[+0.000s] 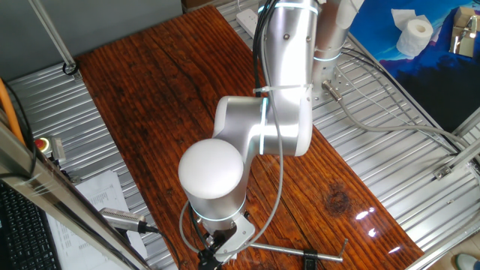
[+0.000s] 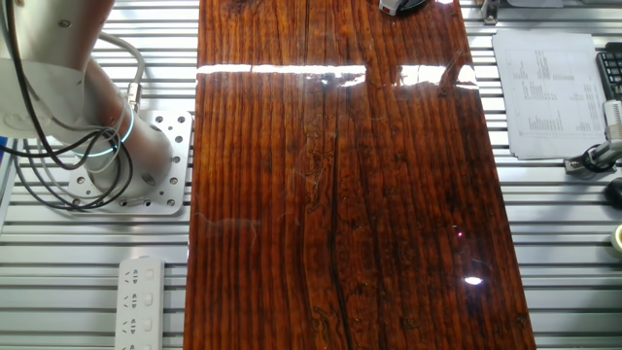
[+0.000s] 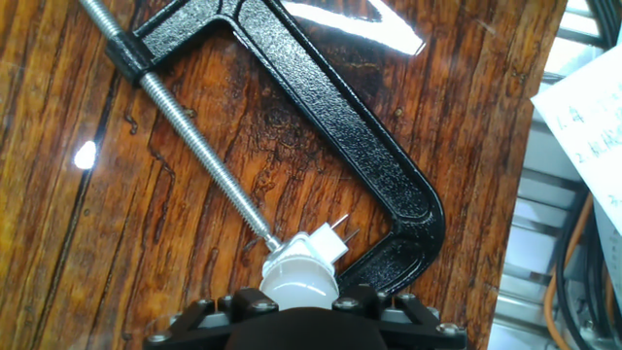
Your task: Install the light bulb by rotating it
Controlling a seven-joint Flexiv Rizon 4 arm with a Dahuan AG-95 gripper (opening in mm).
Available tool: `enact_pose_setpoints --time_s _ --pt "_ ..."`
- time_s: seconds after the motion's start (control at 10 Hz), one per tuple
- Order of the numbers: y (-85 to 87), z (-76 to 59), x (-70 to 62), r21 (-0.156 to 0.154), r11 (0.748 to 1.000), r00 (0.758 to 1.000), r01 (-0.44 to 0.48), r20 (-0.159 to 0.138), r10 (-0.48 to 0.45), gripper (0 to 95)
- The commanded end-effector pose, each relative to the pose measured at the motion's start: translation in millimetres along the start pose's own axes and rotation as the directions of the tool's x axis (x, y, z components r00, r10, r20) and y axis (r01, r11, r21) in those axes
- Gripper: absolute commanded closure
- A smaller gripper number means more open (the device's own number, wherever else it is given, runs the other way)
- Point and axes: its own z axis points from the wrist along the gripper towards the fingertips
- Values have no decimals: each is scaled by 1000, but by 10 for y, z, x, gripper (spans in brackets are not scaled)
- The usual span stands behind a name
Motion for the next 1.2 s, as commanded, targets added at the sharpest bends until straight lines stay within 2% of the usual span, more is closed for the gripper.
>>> enact_pose_setpoints --time_s 0.1,0.5,0.6,1.2 --pt "-12 -1 -3 -1 1000 1000 -5 0 5 570" --pt "-8 1 -1 0 1000 1000 -25 -7 25 570" --pt "-8 1 -1 0 1000 1000 -29 -8 29 760" --pt "-8 1 -1 7 990 990 -138 -9 138 760"
